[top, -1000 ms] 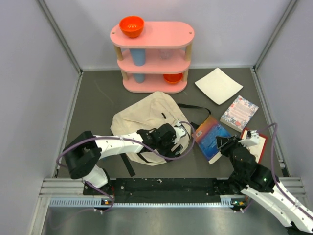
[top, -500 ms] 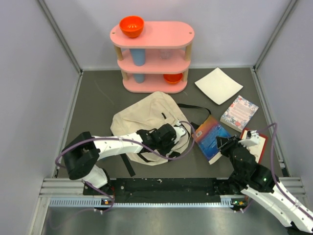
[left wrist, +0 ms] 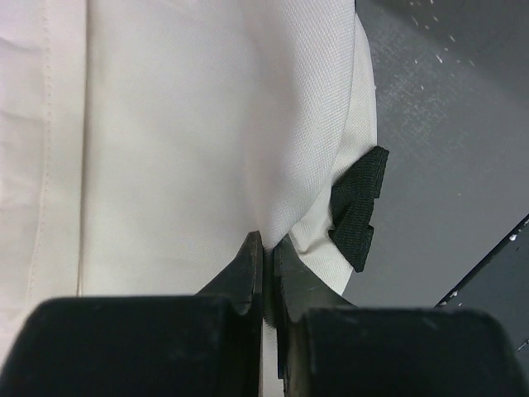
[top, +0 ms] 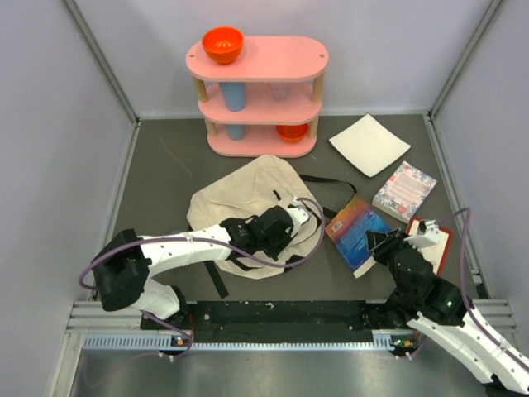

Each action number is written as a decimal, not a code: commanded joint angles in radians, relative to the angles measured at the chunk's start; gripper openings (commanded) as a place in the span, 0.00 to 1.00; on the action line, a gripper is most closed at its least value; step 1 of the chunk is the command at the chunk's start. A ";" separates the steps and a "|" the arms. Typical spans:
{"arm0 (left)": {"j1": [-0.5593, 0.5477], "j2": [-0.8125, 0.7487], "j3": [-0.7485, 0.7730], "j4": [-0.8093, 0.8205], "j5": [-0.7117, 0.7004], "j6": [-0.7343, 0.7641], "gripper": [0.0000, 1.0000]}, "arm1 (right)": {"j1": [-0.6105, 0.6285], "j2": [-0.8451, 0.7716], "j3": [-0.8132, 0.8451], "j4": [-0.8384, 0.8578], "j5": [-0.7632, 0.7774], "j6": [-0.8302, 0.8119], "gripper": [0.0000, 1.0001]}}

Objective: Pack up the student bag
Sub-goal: Place the book in the student bag.

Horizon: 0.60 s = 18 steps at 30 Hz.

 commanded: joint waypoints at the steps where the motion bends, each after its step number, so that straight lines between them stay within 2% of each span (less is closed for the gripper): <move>1: 0.003 -0.075 0.009 0.044 -0.060 -0.014 0.06 | 0.004 -0.123 0.094 0.154 0.027 0.031 0.00; 2: 0.003 -0.075 0.010 0.044 -0.057 -0.012 0.09 | 0.002 -0.122 0.094 0.152 0.025 0.034 0.00; 3: 0.003 -0.070 0.009 0.043 -0.054 -0.014 0.19 | 0.002 -0.123 0.094 0.152 0.025 0.032 0.00; 5: 0.003 -0.064 0.009 0.043 -0.043 -0.016 0.22 | 0.002 -0.122 0.096 0.151 0.025 0.034 0.00; 8: 0.003 -0.039 0.018 0.044 -0.028 -0.016 0.35 | 0.002 -0.122 0.100 0.146 0.025 0.032 0.00; 12: 0.003 0.030 0.044 0.021 -0.026 -0.025 0.35 | 0.004 -0.122 0.102 0.140 0.025 0.035 0.00; 14: 0.003 0.053 0.052 0.020 -0.017 -0.029 0.32 | 0.004 -0.123 0.104 0.137 0.027 0.034 0.00; 18: 0.003 0.047 0.055 0.017 -0.037 -0.037 0.29 | 0.002 -0.122 0.108 0.131 0.033 0.034 0.00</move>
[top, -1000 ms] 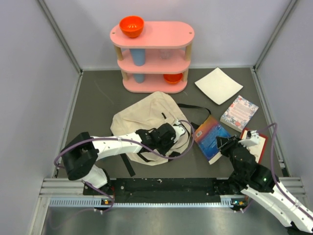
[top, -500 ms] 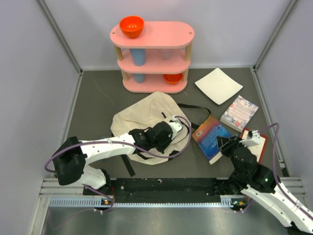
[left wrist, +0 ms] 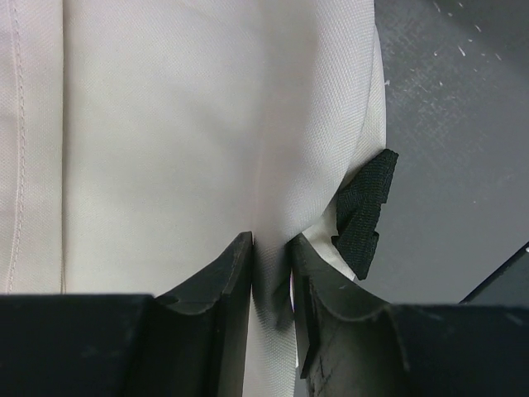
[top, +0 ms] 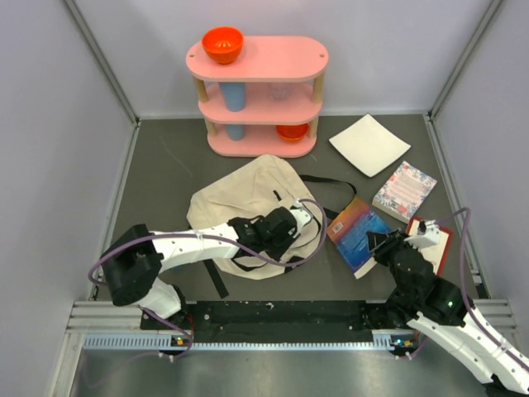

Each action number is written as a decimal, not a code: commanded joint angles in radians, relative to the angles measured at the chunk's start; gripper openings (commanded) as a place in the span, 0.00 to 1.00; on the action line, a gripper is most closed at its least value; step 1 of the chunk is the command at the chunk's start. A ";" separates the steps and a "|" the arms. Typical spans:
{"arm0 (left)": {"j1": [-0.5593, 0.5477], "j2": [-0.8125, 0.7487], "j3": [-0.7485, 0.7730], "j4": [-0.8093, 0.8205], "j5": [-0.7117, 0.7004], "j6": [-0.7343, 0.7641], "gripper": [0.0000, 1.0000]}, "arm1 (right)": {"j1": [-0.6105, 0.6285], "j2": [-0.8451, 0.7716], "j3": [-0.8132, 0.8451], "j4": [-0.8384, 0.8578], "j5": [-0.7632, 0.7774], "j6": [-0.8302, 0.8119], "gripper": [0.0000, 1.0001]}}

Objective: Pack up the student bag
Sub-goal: Place the book in the student bag.

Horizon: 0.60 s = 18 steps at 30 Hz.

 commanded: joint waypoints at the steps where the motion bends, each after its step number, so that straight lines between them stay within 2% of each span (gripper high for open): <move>1: 0.002 -0.013 0.039 0.020 -0.031 -0.012 0.30 | 0.004 -0.123 0.099 0.152 0.034 0.035 0.00; 4: 0.002 -0.047 0.036 0.014 -0.034 0.008 0.39 | 0.002 -0.123 0.095 0.150 0.034 0.038 0.00; 18: 0.003 -0.088 0.038 0.006 -0.074 0.019 0.43 | 0.004 -0.123 0.093 0.150 0.040 0.041 0.00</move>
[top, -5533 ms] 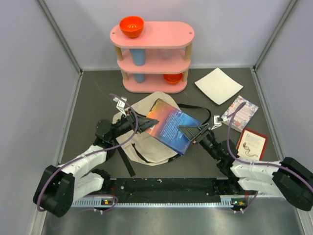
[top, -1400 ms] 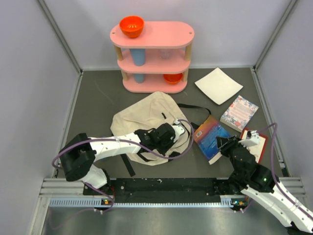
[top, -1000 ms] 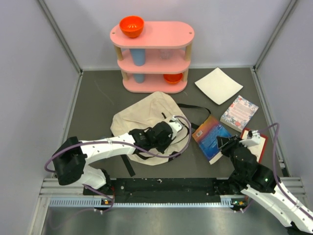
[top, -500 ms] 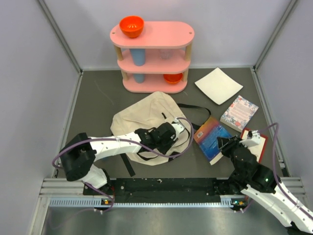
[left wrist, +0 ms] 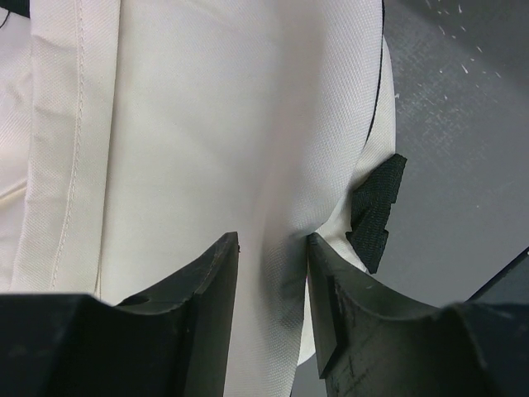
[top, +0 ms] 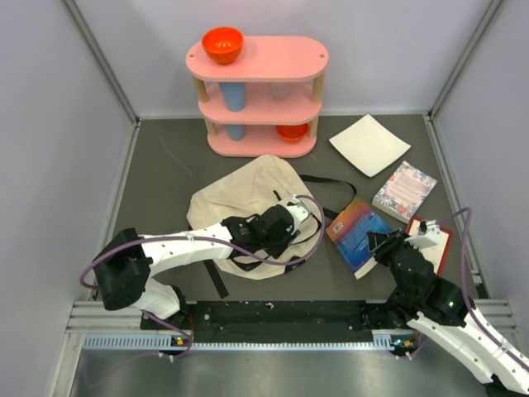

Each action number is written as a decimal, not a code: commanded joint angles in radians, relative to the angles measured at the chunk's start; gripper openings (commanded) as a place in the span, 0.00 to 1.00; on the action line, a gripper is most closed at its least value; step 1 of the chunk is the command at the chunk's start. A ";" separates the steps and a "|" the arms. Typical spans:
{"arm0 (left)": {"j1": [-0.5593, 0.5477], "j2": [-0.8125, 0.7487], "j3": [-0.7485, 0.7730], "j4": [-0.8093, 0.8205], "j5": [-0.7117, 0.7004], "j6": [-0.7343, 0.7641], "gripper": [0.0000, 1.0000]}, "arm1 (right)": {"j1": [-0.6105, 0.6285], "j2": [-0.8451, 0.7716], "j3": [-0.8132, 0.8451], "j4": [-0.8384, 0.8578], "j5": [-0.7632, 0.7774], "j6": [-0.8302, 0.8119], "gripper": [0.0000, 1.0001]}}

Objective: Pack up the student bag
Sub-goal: Place the book in the student bag.

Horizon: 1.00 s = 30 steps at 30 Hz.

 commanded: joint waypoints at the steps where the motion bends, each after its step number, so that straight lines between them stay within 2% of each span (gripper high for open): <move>1: 0.003 -0.032 0.033 0.024 -0.028 0.001 0.43 | 0.004 -0.123 0.087 0.160 0.039 0.034 0.00; 2: 0.003 -0.034 0.032 0.025 -0.025 0.003 0.45 | 0.004 -0.122 0.087 0.160 0.039 0.034 0.00; 3: 0.002 -0.034 0.032 0.025 -0.025 0.003 0.50 | 0.002 -0.122 0.087 0.160 0.039 0.032 0.00; 9: 0.003 -0.038 0.025 0.033 -0.019 0.000 0.58 | 0.004 -0.122 0.087 0.160 0.039 0.034 0.00; 19: 0.003 -0.051 0.010 0.048 -0.037 -0.014 0.61 | 0.002 -0.123 0.088 0.155 0.036 0.034 0.00; 22: 0.008 -0.063 -0.007 0.062 -0.047 -0.013 0.65 | 0.004 -0.122 0.088 0.153 0.036 0.037 0.00; 28: 0.021 -0.086 -0.031 0.088 -0.018 -0.022 0.65 | 0.004 -0.122 0.090 0.152 0.034 0.037 0.00; 30: 0.026 -0.081 -0.034 0.096 -0.010 -0.026 0.61 | 0.004 -0.123 0.091 0.150 0.033 0.037 0.00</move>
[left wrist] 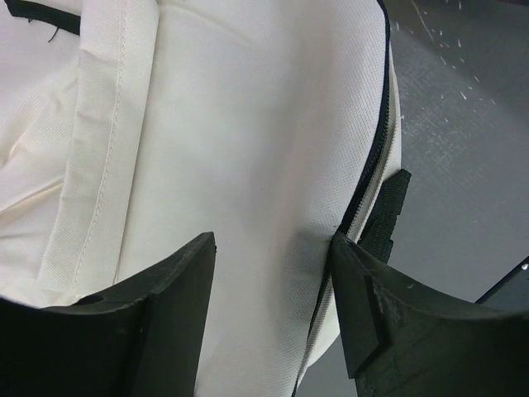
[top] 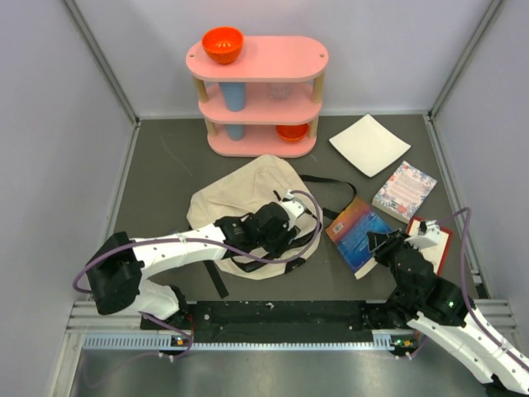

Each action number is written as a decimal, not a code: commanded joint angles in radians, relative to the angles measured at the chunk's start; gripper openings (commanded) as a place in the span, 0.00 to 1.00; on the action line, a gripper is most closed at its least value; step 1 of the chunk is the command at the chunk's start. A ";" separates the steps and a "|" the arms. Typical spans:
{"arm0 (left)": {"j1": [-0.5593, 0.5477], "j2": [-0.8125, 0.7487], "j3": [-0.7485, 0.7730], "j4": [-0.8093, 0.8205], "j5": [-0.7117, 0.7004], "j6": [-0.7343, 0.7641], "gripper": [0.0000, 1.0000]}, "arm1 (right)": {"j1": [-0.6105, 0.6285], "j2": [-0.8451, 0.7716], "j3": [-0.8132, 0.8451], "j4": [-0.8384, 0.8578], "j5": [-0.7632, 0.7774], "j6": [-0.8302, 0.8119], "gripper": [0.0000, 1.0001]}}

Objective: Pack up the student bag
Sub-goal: Place the book in the student bag.

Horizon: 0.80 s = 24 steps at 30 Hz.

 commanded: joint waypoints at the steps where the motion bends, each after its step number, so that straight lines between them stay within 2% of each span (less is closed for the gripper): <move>1: 0.014 -0.028 -0.015 0.069 0.010 -0.019 0.55 | 0.004 -0.122 0.093 0.157 0.031 0.034 0.00; 2: 0.016 -0.025 -0.015 0.072 0.022 -0.018 0.47 | 0.004 -0.123 0.093 0.159 0.031 0.032 0.00; 10: 0.017 0.024 -0.007 0.071 0.068 -0.011 0.18 | 0.004 -0.122 0.099 0.154 0.025 0.029 0.00; 11: 0.017 0.031 -0.005 0.072 0.077 -0.010 0.08 | 0.004 -0.122 0.101 0.154 0.025 0.026 0.00; 13: 0.017 0.046 -0.005 0.077 0.110 -0.005 0.00 | 0.002 -0.122 0.108 0.154 0.017 0.021 0.00; 16: 0.017 0.072 -0.004 0.084 0.143 -0.008 0.00 | 0.002 -0.123 0.123 0.151 0.008 0.012 0.00; 21: 0.019 0.060 -0.012 0.110 0.099 -0.033 0.00 | 0.004 -0.123 0.146 0.143 -0.013 -0.006 0.00; 24: 0.019 0.055 0.037 0.051 0.079 -0.033 0.00 | 0.004 -0.122 0.154 0.143 -0.016 -0.008 0.00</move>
